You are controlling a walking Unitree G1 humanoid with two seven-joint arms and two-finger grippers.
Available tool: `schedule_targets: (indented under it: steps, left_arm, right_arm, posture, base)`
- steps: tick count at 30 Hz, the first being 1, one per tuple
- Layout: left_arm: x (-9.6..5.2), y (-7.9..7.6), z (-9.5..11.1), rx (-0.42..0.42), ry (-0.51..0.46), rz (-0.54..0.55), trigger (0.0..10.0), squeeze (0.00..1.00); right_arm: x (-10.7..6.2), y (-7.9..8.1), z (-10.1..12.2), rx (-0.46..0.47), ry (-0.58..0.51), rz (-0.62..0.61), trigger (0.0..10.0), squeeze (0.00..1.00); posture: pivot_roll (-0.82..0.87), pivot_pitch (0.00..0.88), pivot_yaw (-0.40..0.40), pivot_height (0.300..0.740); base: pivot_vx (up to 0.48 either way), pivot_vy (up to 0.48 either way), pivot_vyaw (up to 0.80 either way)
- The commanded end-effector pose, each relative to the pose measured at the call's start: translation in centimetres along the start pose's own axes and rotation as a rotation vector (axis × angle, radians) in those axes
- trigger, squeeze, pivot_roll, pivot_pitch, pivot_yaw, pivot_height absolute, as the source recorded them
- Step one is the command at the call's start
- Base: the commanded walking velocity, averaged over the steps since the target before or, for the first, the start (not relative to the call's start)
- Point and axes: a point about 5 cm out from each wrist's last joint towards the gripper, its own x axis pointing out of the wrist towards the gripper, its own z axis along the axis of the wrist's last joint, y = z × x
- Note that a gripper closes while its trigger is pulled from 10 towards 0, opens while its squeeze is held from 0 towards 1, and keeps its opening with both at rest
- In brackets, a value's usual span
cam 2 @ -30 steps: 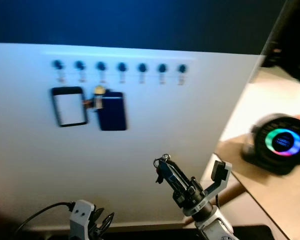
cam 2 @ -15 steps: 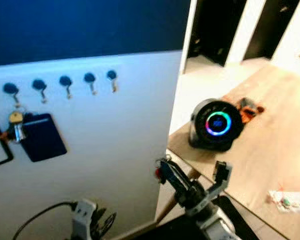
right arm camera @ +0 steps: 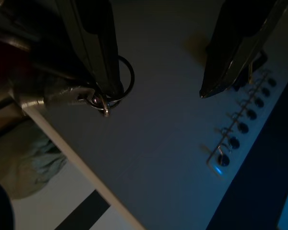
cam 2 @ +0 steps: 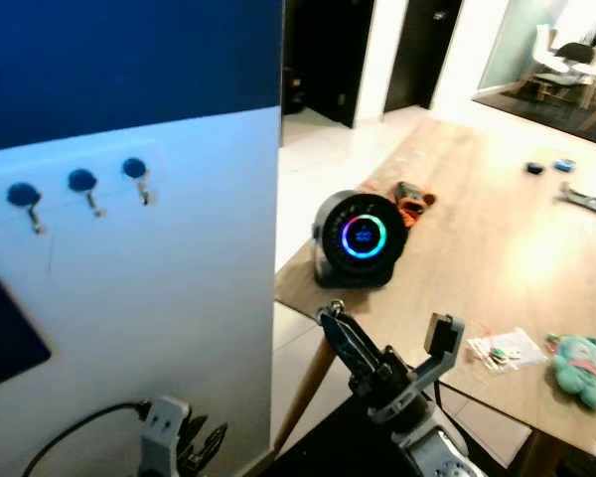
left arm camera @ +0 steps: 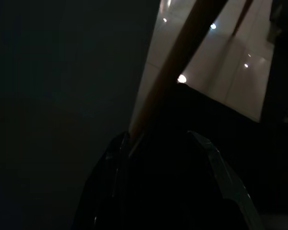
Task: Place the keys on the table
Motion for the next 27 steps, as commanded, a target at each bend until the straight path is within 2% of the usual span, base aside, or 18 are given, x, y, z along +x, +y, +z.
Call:
schedule_targets:
  steps: [1,17,27]
  left_arm:
    - [-0.17,-0.06,-0.3,-0.001,0.013,-0.002,10.0,0.0]
    - [-0.29,0.05,-0.33,-0.002,0.005,0.014,10.0,0.0]
    - [-0.5,0.1,-0.24,0.001,-0.012,0.025,10.0,0.0]
  right_arm:
    - [-0.21,-0.02,0.08,-0.005,0.008,0.001,10.0,0.0]
    - [0.06,-0.02,0.27,-0.006,0.018,0.017,10.0,0.0]
    - [0.58,0.03,0.59,-0.016,-0.001,0.037,10.0,0.0]
  posture:
    - [0.08,0.07,-0.034,0.74]
    - [0.09,0.051,-0.049,0.74]
    - [0.1,0.051,-0.055,0.74]
  base:
    - [0.0,0.0,-0.8]
    - [0.0,0.0,-0.8]
    - [0.0,0.0,0.0]
